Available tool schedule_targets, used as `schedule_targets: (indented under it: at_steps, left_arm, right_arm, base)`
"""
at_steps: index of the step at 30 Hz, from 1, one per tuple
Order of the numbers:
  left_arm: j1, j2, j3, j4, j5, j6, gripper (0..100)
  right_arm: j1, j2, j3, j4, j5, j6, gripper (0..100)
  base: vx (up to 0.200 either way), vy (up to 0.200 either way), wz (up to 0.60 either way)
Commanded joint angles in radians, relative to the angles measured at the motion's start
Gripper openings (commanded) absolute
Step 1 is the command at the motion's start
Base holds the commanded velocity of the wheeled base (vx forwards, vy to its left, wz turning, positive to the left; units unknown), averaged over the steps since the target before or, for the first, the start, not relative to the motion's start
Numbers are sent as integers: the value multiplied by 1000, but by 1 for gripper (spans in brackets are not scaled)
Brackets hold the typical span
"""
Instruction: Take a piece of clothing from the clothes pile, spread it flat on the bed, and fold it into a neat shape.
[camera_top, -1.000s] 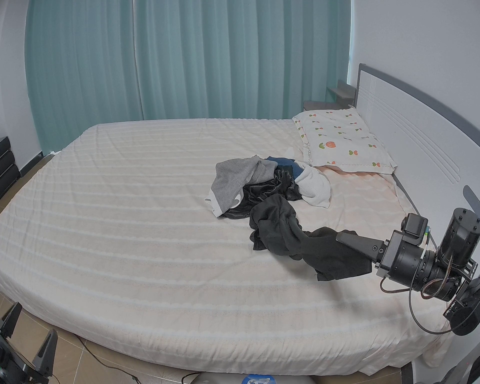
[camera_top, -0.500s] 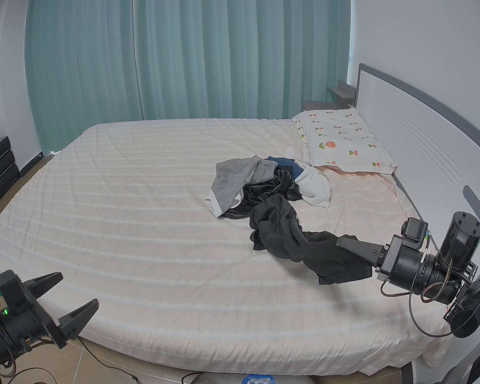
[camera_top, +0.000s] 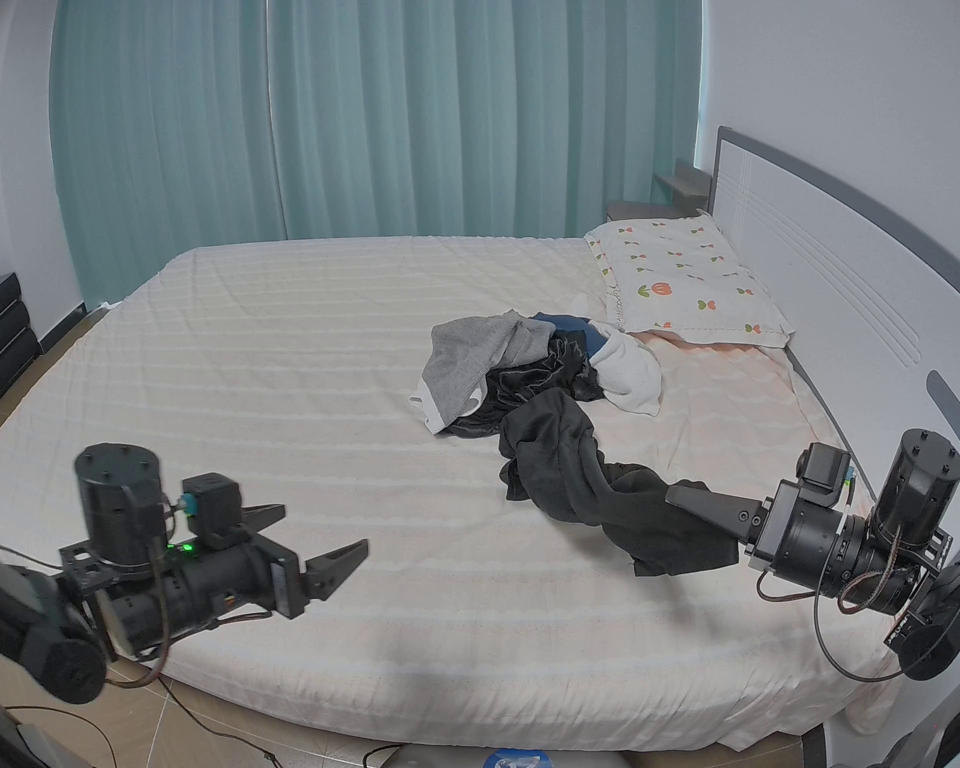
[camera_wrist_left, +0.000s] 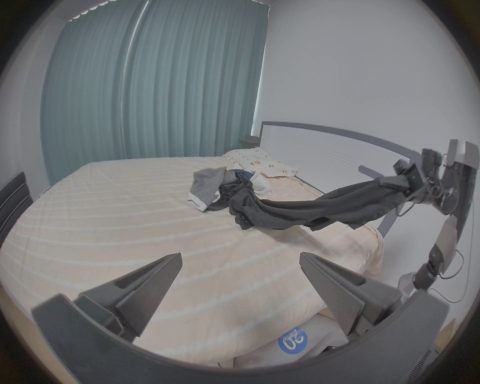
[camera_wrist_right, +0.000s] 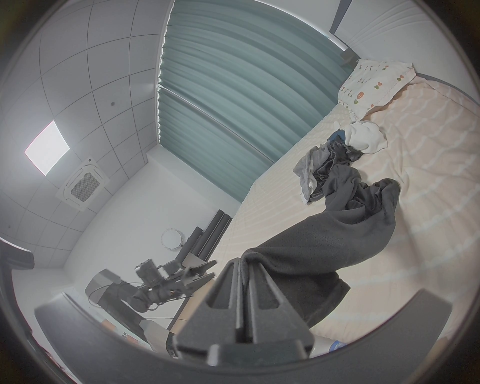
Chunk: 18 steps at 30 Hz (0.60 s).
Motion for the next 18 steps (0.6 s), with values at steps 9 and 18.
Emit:
schedule_targets:
  at_steps: [9,18]
  left_arm:
    - [-227,615,-331,-233,84,-82,100]
    - [-240,710,-458,-261,142,-84,100]
  right_arm:
    - [64,-61,14,-1,-4,-9,0]
    - [90,-144,25,8,-2,-15,0]
  base:
    - [0,0,0]
    - [0,0,0]
